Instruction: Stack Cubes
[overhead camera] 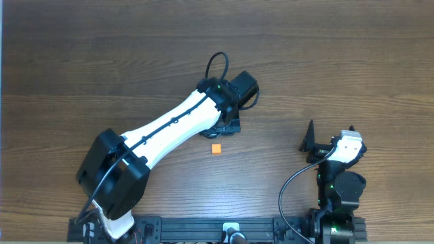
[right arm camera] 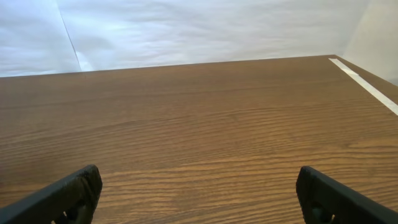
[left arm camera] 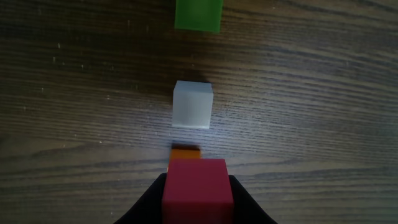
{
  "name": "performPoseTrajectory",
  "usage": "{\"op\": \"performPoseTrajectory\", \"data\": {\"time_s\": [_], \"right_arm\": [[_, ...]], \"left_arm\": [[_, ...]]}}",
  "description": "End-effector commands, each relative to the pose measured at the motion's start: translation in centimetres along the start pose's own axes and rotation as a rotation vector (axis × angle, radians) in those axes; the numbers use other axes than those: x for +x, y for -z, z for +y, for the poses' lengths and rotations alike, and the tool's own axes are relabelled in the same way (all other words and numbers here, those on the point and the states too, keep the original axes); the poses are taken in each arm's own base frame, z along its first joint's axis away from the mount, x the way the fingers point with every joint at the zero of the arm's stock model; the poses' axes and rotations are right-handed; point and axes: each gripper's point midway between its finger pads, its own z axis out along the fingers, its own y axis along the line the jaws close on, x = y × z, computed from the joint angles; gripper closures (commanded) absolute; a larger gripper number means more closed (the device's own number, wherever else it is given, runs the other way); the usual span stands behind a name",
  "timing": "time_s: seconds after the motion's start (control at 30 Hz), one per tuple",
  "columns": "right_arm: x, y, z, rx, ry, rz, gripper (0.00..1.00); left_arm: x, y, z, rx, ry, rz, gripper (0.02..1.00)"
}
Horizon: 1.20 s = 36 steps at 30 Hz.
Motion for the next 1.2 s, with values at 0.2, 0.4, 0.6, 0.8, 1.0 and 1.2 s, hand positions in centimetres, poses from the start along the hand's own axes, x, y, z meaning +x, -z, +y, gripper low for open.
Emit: {"op": "performPoseTrajectory", "data": {"time_s": [0.2,0.4,0.6,0.8,1.0,1.2], "right_arm": [[0.2,0.0,0.0,0.004,0.002,0.003,0.007],[0.2,0.0,0.0,0.004,0.002,0.003,0.009],[0.2,0.0,0.0,0.004,0.002,0.003,0.007],[0.2,0.0,0.0,0.004,0.002,0.003,0.009],[0.2,0.0,0.0,0.004,0.002,0.003,0.007],[0.2,0.0,0.0,0.004,0.002,0.003,0.009]], "left_arm": [[-0.5,-2.5,1.2,-0.052,0.021,0.050,0.943],[-0.7,-2.8,1.0,-0.048,0.021,0.046,0.939],[-0.7,-3.5,0.9,-0.052,0.021,0.049,0.936],[-1.0,-4.0,0.8,-0.055,0.020,0.044,0.928],[-1.0,-4.5,0.8,-0.065,0.020,0.046,0.925],[-1.2,-5.0,0.7,-0.067,0.022,0.044,0.919]]}}
